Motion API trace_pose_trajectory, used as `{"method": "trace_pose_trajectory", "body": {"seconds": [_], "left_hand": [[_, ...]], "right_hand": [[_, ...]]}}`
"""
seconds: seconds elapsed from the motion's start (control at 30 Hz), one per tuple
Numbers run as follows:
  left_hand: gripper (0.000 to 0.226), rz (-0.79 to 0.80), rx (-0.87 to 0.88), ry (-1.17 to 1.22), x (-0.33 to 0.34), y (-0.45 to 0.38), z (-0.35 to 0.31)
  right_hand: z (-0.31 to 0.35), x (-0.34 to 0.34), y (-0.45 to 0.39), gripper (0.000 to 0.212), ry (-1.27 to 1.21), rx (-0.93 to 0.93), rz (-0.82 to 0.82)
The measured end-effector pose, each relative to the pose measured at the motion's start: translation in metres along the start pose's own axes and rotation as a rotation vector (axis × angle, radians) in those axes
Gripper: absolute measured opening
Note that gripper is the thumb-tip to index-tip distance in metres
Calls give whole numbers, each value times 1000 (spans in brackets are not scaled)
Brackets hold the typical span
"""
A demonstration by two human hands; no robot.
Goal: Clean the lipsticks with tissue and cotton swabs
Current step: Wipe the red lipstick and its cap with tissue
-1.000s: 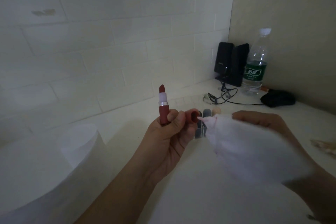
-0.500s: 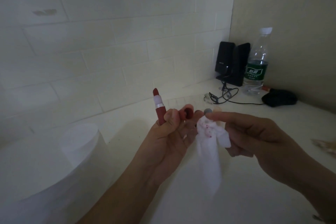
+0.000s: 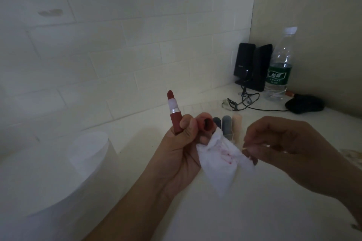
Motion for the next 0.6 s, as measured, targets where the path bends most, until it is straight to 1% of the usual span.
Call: {"method": "trace_pose_trajectory", "body": {"seconds": [0.03,0.07,0.1,0.13,0.17,0.2,0.27,0.37,0.43,0.53,0.6], "left_hand": [[41,9,-7,10,1,0,0],[41,13,-14,16,2,0,0],[38,22,-20,23,3,0,0],[33,32,-24,31,3,0,0],[30,36,-22,31,2,0,1],[31,35,-11,19,1,-1,1],[35,14,37,-23,-3,-3,3],[35,-37,128,-106,-6,-5,6],[33,-89,170,-158,-6,-5,9],[20,-212,237,-202,-7,-5,12],[25,-270,273,-171,-6,-6,10]], "right_hand": [[-2,-4,0,39,30,17,48],[-5,-6,1,43,63,40,108],[-9,-7,1,38,84,63,170],[-13,-8,1,28,93,80,218],[-15,-8,1,19,105,89,232],[-16,-9,0,15,115,96,217],[-15,-9,-2,12,98,126,132],[-10,-4,-3,27,66,131,3],[-5,4,-3,26,50,101,-7],[2,14,-2,20,3,83,25],[0,14,-3,17,-16,119,48]]}}
Point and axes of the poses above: each hand's wrist, its own y-axis away from the middle knuckle, its own x-axis out of the palm, z = x × y, the point moved 3 cm from there along -y, towards the middle knuckle, and after that the axes turned 12 degrees about y, right-handed, at the moved point
